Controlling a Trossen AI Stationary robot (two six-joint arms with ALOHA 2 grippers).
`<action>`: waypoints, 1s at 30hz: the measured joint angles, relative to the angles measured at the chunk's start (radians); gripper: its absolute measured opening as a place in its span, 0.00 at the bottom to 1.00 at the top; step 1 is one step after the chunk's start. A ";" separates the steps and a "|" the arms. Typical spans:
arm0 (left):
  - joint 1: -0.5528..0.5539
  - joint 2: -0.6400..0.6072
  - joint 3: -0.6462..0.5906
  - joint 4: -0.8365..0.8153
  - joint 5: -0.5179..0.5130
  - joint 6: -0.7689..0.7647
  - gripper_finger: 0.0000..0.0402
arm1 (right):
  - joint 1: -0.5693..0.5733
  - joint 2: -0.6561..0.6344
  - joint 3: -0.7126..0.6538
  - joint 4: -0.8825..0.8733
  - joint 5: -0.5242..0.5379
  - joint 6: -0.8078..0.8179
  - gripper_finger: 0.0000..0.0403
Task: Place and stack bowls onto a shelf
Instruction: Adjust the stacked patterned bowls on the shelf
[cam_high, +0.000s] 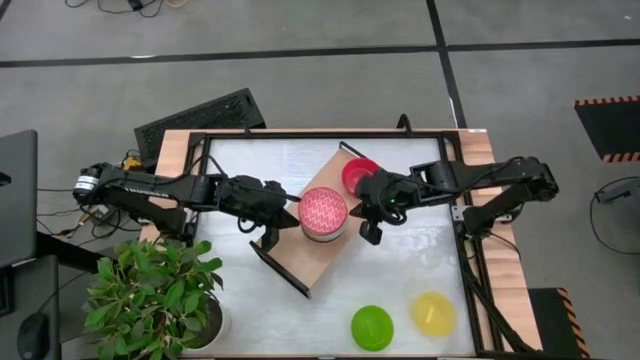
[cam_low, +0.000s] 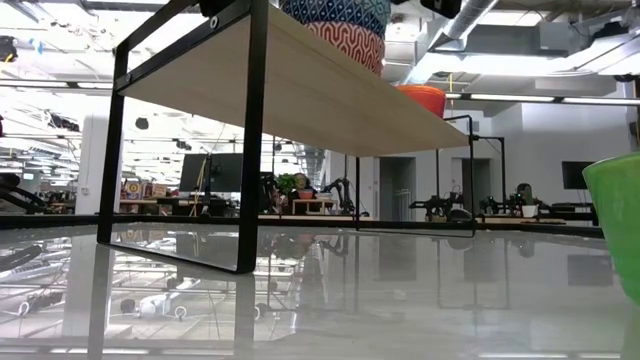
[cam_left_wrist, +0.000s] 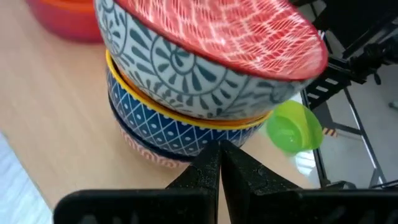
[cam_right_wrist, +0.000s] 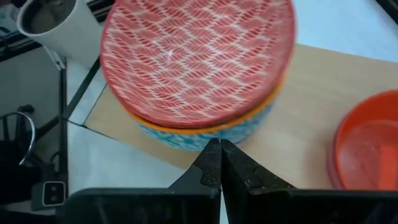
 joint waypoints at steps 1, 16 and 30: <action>0.000 0.000 0.000 0.010 -0.003 0.007 0.00 | 0.002 0.000 0.000 0.000 -0.002 0.000 0.05; 0.011 0.007 0.000 0.011 -0.007 0.031 0.00 | 0.001 0.041 -0.001 0.002 -0.049 0.000 0.05; 0.011 0.008 0.000 0.011 -0.011 0.023 0.00 | 0.013 0.026 0.098 -0.104 -0.008 0.029 0.05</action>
